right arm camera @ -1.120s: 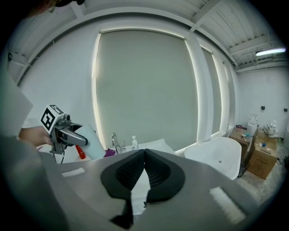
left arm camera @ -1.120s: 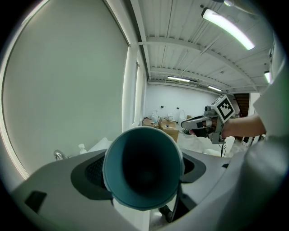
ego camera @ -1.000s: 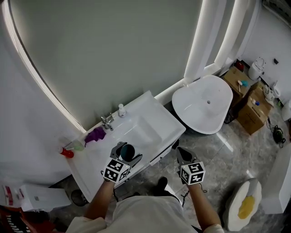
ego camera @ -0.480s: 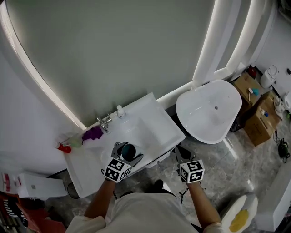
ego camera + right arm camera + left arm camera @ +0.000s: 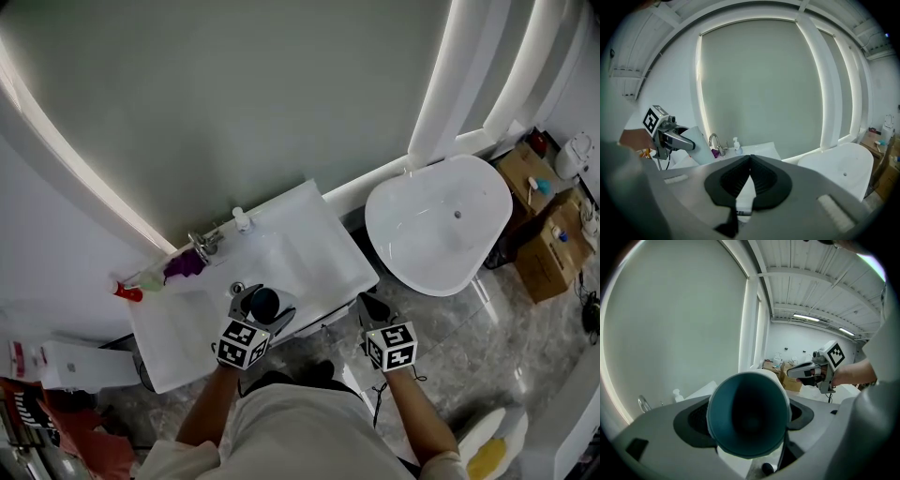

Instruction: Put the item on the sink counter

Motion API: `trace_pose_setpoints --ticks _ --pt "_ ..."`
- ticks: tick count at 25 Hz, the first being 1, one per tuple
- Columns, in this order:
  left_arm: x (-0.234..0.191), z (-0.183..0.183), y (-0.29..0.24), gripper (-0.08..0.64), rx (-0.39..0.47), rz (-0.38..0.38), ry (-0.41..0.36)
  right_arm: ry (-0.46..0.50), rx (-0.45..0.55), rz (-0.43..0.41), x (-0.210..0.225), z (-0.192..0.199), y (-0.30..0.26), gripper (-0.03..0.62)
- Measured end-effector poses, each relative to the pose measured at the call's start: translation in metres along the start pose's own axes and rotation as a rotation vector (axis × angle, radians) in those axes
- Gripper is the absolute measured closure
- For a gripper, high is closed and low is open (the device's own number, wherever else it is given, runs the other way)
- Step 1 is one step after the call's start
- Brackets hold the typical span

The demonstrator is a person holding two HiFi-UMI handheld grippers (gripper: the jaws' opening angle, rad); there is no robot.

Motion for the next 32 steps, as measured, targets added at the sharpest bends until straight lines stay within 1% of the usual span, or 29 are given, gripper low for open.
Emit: trace_pose_setpoints --ticks 5,12,17,21,27,32 --pt "0.005 0.0 -0.015 0.163 -0.026 -0.007 -0.014 -0.026 -0.005 0.006 0.017 0.005 -0.004 0.581" --pt "-0.013 0.004 -0.037 0.163 -0.06 0.003 -0.015 -0.073 -0.022 0.034 0.025 0.016 -0.02 0.581" --pt "-0.033 0.003 -0.065 0.163 -0.073 0.034 -0.031 -0.095 -0.04 0.069 0.03 0.021 -0.038 0.581" --pt "-0.051 0.001 -0.093 0.163 -0.085 0.068 -0.061 -0.095 -0.052 0.086 0.031 0.02 -0.053 0.581" --pt "-0.075 0.001 -0.138 0.163 -0.1 0.127 -0.081 -0.109 -0.085 0.143 0.044 0.02 -0.073 0.581" --pt "-0.094 0.01 -0.177 0.163 -0.126 0.154 -0.126 -0.127 -0.106 0.18 0.052 0.025 -0.088 0.581"
Point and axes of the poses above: the fingertips, and each gripper's own axes: y backward along the fingers, x to its right, z out of its underside, the point moved 10 cm from there along y, backward along the fingers, and after that the axes turned 9 degrees about x, right-handed, at the moved point
